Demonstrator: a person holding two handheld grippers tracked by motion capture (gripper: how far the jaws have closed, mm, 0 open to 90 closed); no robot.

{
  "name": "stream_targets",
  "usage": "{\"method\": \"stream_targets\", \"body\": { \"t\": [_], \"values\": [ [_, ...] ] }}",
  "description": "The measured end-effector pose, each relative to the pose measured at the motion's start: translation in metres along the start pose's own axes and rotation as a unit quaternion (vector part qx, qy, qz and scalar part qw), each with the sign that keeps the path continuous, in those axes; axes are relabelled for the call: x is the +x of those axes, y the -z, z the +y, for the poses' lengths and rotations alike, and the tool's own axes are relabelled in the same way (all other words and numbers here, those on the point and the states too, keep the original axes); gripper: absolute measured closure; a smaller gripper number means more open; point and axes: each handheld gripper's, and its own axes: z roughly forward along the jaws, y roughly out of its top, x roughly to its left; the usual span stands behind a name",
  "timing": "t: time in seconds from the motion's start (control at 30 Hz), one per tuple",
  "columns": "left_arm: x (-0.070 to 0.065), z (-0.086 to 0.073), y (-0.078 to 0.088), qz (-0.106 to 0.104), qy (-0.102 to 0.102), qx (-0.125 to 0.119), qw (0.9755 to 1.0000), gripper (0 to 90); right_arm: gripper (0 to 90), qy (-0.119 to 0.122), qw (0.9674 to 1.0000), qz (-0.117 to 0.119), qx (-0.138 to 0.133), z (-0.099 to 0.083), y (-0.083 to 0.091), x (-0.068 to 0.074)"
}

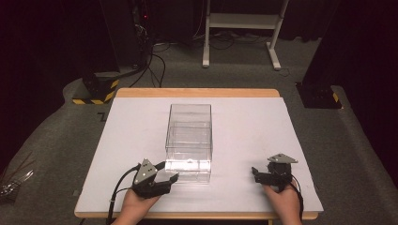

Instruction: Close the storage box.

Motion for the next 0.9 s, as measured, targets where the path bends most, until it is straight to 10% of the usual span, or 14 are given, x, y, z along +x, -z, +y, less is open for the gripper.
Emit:
{"method": "stream_targets", "body": {
  "t": [0.9],
  "values": [
    [0.024,0.012,-0.023,0.033,0.027,0.004,0.9991,22.3,11.1,0.0,1.0,0.0,0.0,0.0,0.0,0.0]
  ]
}}
